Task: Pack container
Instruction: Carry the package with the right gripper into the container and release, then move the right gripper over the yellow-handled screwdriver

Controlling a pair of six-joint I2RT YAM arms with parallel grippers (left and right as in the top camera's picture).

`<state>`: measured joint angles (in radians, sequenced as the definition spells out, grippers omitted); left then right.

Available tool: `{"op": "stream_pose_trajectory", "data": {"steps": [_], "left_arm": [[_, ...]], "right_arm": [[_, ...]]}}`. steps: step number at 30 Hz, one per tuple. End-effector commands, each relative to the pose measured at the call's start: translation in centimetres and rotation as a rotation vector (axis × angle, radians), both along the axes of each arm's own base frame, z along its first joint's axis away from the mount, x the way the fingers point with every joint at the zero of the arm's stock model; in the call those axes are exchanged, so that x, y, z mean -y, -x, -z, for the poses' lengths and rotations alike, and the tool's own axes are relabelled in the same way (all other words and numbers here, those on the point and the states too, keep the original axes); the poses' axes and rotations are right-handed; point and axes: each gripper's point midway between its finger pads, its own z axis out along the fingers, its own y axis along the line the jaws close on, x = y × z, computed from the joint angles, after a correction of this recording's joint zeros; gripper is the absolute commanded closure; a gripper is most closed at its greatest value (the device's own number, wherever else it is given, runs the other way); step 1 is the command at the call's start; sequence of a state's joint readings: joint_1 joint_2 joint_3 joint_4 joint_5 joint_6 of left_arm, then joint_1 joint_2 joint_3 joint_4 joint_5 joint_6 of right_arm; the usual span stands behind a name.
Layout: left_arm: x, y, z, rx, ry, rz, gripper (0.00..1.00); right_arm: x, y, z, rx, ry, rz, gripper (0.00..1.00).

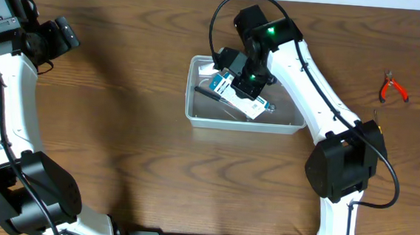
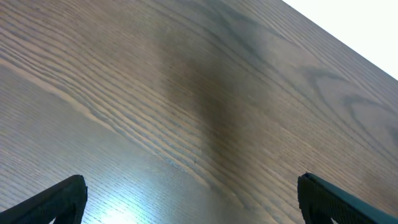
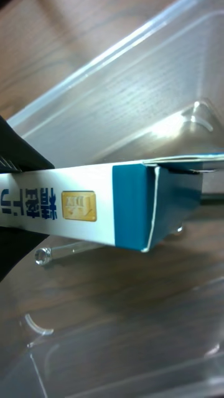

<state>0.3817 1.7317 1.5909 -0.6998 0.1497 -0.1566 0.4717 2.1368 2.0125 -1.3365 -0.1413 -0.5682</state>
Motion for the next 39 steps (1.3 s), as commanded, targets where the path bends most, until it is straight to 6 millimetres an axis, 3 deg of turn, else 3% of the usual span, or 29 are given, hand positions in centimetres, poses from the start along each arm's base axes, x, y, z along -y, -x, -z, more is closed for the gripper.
{"op": "stream_pose_trajectory", "data": {"steps": [1, 14, 28, 31, 35, 39], "left_arm": [[-0.2, 0.0, -0.8, 0.014, -0.017, -0.002, 0.02], [-0.2, 0.0, -0.8, 0.014, -0.017, -0.002, 0.02], [-0.2, 0.0, -0.8, 0.014, -0.017, -0.002, 0.02], [-0.2, 0.0, -0.8, 0.014, -0.017, -0.002, 0.02], [-0.2, 0.0, -0.8, 0.014, -0.017, -0.002, 0.02], [-0.2, 0.0, -0.8, 0.014, -0.017, -0.002, 0.02]], "right_arm": [[1.2, -0.6, -0.1, 0.012, 0.018, 0.053, 0.76], [3.4, -1.7, 0.3, 0.011, 0.035, 0.108, 0.76], [4.3, -2.3, 1.8, -0.016, 0.046, 0.126, 0.71], [4.2, -2.1, 2.3, -0.032, 0.05, 0.124, 0.65], [4.1, -2.1, 2.5, -0.04, 0.047, 0.123, 0.43], [4.9, -2.6, 1.9, -0.025, 0.048, 0.19, 0.4]]}}
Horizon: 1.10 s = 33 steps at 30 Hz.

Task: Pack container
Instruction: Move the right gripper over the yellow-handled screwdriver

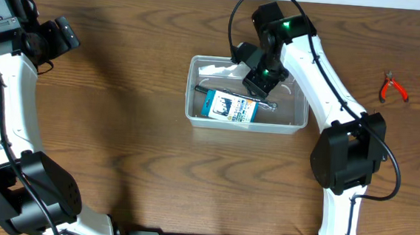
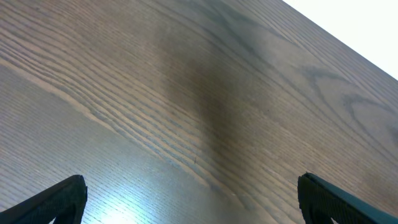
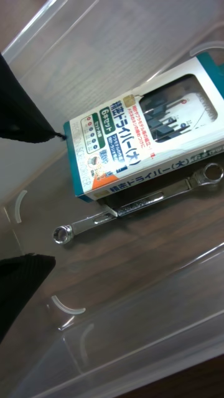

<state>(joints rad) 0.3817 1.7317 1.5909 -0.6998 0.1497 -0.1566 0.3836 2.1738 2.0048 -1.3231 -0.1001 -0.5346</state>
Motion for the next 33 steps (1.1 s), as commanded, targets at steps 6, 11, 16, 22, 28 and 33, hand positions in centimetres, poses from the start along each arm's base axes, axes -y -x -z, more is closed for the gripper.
{"op": "stream_pose_trajectory", "data": {"steps": [6, 11, 16, 22, 28, 33], "left_arm": [[-0.2, 0.0, -0.8, 0.014, -0.017, -0.002, 0.02], [-0.2, 0.0, -0.8, 0.014, -0.017, -0.002, 0.02], [-0.2, 0.0, -0.8, 0.014, -0.017, -0.002, 0.02], [-0.2, 0.0, -0.8, 0.014, -0.017, -0.002, 0.02], [-0.2, 0.0, -0.8, 0.014, -0.017, -0.002, 0.02], [-0.2, 0.0, -0.8, 0.014, -0.017, -0.002, 0.02]], "right_arm": [[7.4, -2.5, -2.8, 0.073, 0.065, 0.36, 0.36], [15.5, -2.3, -3.7, 0.059, 0.148, 0.577, 0.28], [22.5, -1.2, -3.1, 0.005, 0.167, 0.739, 0.27], [29.0, 0.1, -0.8, -0.059, 0.174, 0.898, 0.33], [33.0, 2.0, 3.3, -0.107, 0.18, 0.985, 0.31], [34.3, 4.2, 6.6, -0.156, 0.183, 1.009, 0.31]]}}
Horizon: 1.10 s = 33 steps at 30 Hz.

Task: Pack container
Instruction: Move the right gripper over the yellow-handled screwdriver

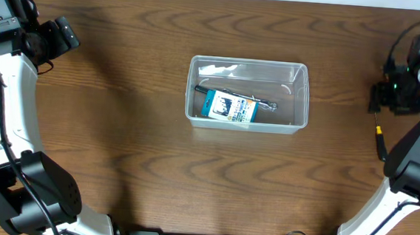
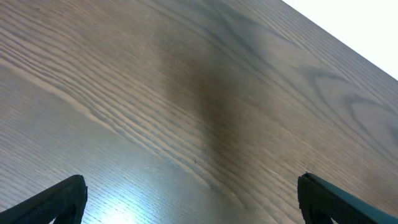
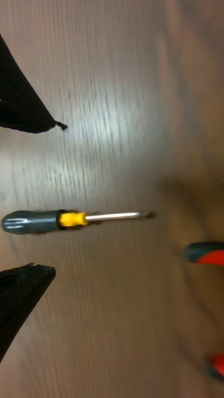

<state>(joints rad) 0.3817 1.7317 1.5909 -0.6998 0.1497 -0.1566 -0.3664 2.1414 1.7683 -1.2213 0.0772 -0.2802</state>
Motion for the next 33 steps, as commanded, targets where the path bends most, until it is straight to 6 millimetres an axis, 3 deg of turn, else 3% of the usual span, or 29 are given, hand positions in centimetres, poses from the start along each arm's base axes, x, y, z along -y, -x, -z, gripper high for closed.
{"op": "stream_pose_trajectory", "data": {"steps": [1, 6, 17, 27, 33], "left_arm": [[-0.2, 0.0, -0.8, 0.014, -0.017, -0.002, 0.02], [-0.2, 0.0, -0.8, 0.014, -0.017, -0.002, 0.02], [-0.2, 0.0, -0.8, 0.014, -0.017, -0.002, 0.02], [-0.2, 0.0, -0.8, 0.014, -0.017, -0.002, 0.02], [-0.2, 0.0, -0.8, 0.014, -0.017, -0.002, 0.02]], "right_arm": [[0.4, 2.0, 2.5, -0.057, -0.024, -0.004, 0.31], [-0.4, 5.3, 6.2, -0.136, -0.066, -0.068, 0.28], [-1.4, 9.0, 11.9, -0.153, -0.079, -0.083, 0.25], [-0.5, 10.0, 12.4, -0.152, -0.08, -0.033, 0.23], [0.2, 9.3, 11.5, -0.142, -0.071, -0.017, 0.21]]}}
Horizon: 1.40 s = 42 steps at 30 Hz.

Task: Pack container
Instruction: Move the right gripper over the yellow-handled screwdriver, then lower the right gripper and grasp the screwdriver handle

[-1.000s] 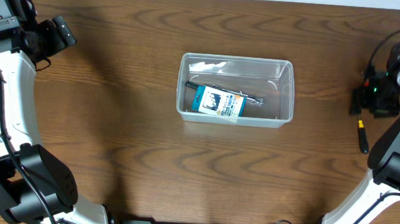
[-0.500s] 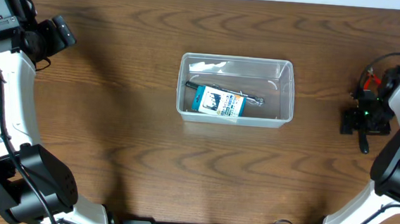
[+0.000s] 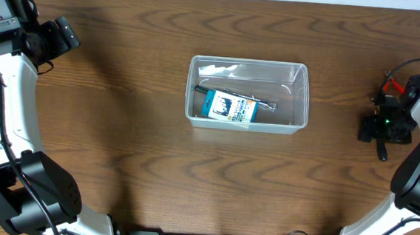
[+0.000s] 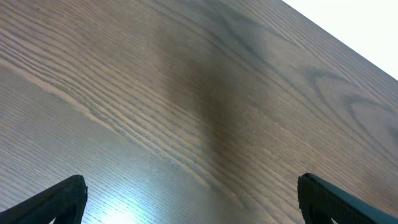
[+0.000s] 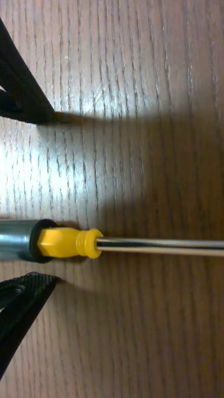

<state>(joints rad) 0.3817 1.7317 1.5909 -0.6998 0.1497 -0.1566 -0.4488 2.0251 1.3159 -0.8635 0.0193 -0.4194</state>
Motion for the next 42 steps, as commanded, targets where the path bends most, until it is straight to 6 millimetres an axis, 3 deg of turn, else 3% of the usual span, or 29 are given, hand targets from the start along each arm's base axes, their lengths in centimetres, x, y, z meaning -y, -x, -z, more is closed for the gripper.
{"op": "stream_pose_trajectory", "data": {"steps": [1, 9, 19, 36, 42], "left_arm": [[-0.2, 0.0, -0.8, 0.014, -0.017, -0.002, 0.02], [-0.2, 0.0, -0.8, 0.014, -0.017, -0.002, 0.02], [-0.2, 0.0, -0.8, 0.014, -0.017, -0.002, 0.02], [-0.2, 0.0, -0.8, 0.014, -0.017, -0.002, 0.02], [-0.2, 0.0, -0.8, 0.014, -0.017, -0.002, 0.02]], "right_arm": [[0.2, 3.9, 4.6, -0.179, -0.018, 0.033, 0.21], [0.7, 3.0, 3.0, -0.182, -0.019, 0.034, 0.17], [0.1, 2.4, 2.5, -0.152, -0.055, 0.039, 0.16], [0.3, 0.9, -0.8, -0.059, -0.043, 0.04, 0.17], [0.1, -0.1, -2.9, 0.018, -0.043, 0.036, 0.16]]}}
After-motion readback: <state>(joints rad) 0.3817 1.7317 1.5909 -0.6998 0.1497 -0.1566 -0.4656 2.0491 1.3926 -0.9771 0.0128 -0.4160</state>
